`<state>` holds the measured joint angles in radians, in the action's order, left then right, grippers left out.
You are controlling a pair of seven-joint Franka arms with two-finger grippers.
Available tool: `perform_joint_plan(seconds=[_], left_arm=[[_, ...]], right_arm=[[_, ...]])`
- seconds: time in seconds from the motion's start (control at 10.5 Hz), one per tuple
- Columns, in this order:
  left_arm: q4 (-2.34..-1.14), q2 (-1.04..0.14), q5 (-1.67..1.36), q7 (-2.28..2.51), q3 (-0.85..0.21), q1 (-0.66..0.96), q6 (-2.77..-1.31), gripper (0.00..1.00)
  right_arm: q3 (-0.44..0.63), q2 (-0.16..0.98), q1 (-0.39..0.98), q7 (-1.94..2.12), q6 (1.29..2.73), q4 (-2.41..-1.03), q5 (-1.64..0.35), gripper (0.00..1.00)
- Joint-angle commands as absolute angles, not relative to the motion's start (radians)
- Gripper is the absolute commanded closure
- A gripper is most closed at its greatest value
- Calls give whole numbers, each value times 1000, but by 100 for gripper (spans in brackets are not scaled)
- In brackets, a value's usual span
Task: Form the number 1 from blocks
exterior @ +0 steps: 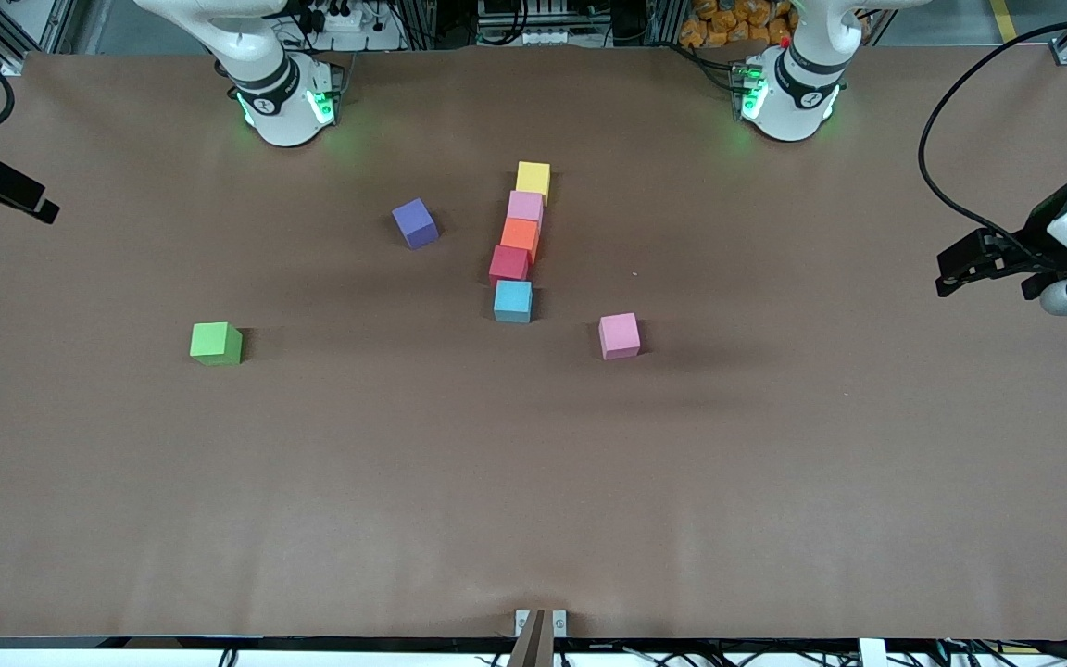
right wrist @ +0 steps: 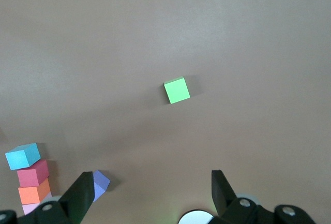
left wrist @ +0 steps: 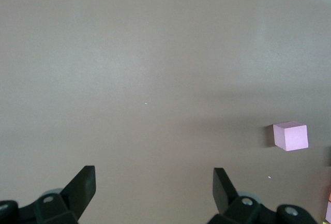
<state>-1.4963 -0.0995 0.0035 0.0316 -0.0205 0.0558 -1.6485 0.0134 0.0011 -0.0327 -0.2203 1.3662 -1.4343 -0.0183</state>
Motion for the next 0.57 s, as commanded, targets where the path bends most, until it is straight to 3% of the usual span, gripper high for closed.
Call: perform_joint_plan(seconds=[0.0, 0.48], left_arm=[[-1549, -52, -14, 29, -25, 52, -1643, 0], [-1598, -20, -14, 31, -26, 52, -1666, 0]], right_arm=[[20, -20, -26, -207, 1364, -1454, -3, 0], [20, -20, -18, -207, 1364, -1454, -3, 0]])
